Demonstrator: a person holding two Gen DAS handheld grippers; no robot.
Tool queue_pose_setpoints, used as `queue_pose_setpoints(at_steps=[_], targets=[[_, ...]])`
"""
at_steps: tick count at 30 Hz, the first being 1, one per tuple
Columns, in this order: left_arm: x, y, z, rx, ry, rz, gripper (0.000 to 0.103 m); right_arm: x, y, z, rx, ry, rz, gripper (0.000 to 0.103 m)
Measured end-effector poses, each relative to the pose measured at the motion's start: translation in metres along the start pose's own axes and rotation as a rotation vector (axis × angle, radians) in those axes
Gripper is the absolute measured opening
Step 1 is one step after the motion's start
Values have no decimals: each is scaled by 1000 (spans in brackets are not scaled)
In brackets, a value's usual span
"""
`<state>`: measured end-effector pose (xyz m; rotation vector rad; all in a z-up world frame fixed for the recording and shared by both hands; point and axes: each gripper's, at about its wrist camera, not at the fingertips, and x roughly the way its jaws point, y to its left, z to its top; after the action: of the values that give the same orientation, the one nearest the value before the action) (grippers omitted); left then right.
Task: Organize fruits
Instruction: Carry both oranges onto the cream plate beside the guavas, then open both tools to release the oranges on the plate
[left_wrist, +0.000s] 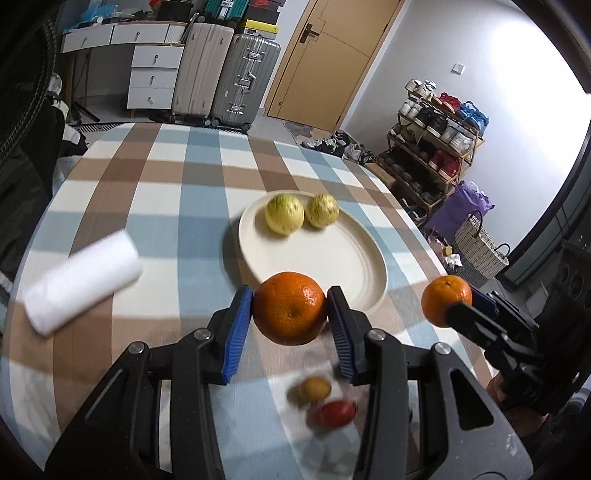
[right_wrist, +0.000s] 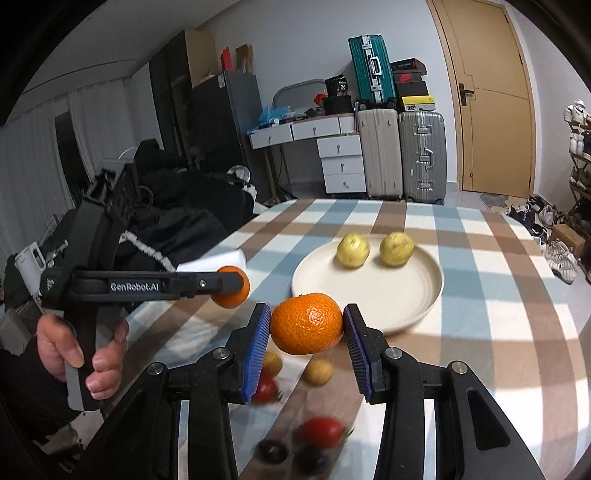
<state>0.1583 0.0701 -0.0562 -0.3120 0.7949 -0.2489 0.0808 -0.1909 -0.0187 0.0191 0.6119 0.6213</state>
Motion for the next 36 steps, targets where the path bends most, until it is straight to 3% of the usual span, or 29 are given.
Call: queue_pose_setpoints(at_steps=[5, 9, 19, 25, 36], targets=[[25, 0, 29, 1, 7, -1, 39, 19, -25, 27, 36, -2, 24, 42], [56, 4, 49, -1, 56, -22, 39, 47, -42, 42, 58, 23, 31, 42], [121, 13, 67, 30, 150, -12, 39, 120, -84, 56, 159, 130, 55, 42], [139, 17, 70, 50, 170, -4, 39, 158, -102, 53, 209, 211, 79, 42], [151, 19, 69, 43, 190, 7, 39, 178, -95, 53, 173, 235, 46, 42]])
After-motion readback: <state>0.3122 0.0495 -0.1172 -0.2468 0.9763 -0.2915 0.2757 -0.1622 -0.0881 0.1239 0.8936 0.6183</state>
